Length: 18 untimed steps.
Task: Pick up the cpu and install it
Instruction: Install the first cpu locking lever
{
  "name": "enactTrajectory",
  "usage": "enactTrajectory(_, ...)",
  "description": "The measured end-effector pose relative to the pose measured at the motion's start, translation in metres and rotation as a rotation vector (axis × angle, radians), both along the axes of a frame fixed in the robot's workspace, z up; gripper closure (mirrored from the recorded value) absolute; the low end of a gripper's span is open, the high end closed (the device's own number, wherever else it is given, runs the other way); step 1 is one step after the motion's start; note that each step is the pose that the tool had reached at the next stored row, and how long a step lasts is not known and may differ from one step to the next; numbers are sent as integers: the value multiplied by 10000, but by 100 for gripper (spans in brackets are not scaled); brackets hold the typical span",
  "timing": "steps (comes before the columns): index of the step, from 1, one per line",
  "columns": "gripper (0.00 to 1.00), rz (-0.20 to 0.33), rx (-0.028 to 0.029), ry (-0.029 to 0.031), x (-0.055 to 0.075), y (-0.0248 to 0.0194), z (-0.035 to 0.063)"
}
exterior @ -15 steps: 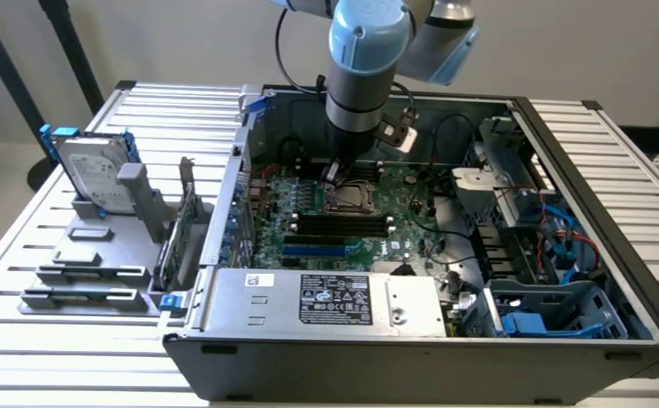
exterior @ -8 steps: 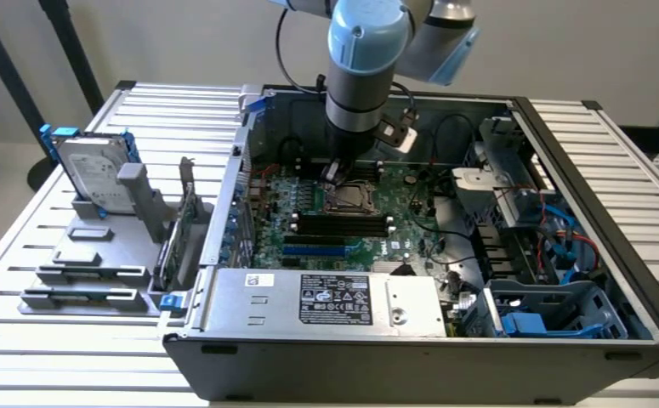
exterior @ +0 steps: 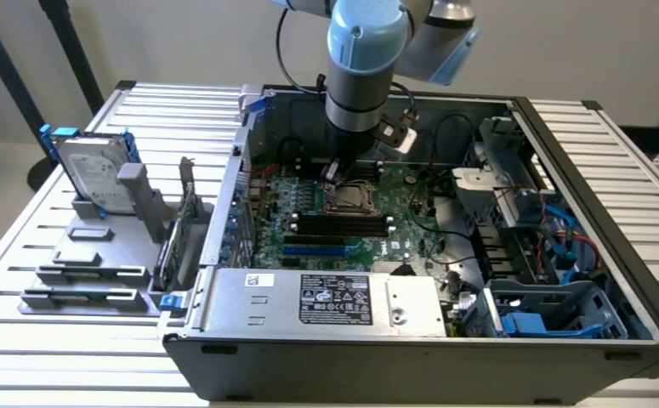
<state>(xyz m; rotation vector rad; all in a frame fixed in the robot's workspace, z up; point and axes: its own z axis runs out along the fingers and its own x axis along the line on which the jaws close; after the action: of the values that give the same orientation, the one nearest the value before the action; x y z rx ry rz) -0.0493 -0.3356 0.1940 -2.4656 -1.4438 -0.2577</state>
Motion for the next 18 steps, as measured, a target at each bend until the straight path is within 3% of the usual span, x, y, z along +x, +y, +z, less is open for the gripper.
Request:
enactTrajectory(7,89,-23,-1,105,-36,-3,0)
enactTrajectory(18,89,-28,-3,370,-56,-4,2)
